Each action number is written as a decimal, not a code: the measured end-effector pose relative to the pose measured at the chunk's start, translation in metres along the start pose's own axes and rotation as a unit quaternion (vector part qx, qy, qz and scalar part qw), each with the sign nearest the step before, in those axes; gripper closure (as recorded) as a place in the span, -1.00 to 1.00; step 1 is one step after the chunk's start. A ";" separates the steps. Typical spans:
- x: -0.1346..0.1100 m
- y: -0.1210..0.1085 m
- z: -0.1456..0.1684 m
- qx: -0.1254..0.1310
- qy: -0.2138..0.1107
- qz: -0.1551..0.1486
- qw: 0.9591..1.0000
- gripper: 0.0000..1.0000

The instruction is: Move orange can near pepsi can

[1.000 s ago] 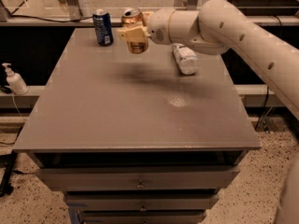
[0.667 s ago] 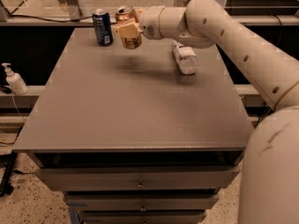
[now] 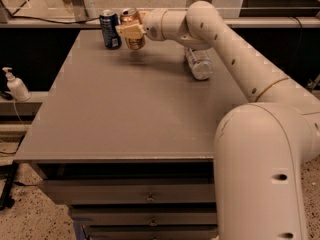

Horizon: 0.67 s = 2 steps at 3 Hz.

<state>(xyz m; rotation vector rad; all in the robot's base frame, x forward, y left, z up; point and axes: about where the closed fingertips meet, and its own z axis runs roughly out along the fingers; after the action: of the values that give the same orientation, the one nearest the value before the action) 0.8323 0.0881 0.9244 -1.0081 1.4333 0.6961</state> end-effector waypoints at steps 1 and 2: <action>0.005 -0.012 0.012 0.003 0.002 -0.011 1.000 1.00; 0.011 -0.014 0.020 0.003 0.011 -0.021 1.000 1.00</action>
Offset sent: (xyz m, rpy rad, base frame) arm 0.0321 0.0062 -0.0173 -0.0721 -0.0427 -0.0114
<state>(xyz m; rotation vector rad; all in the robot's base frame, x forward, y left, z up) 0.8545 0.0970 0.9130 -1.0415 1.4275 0.6522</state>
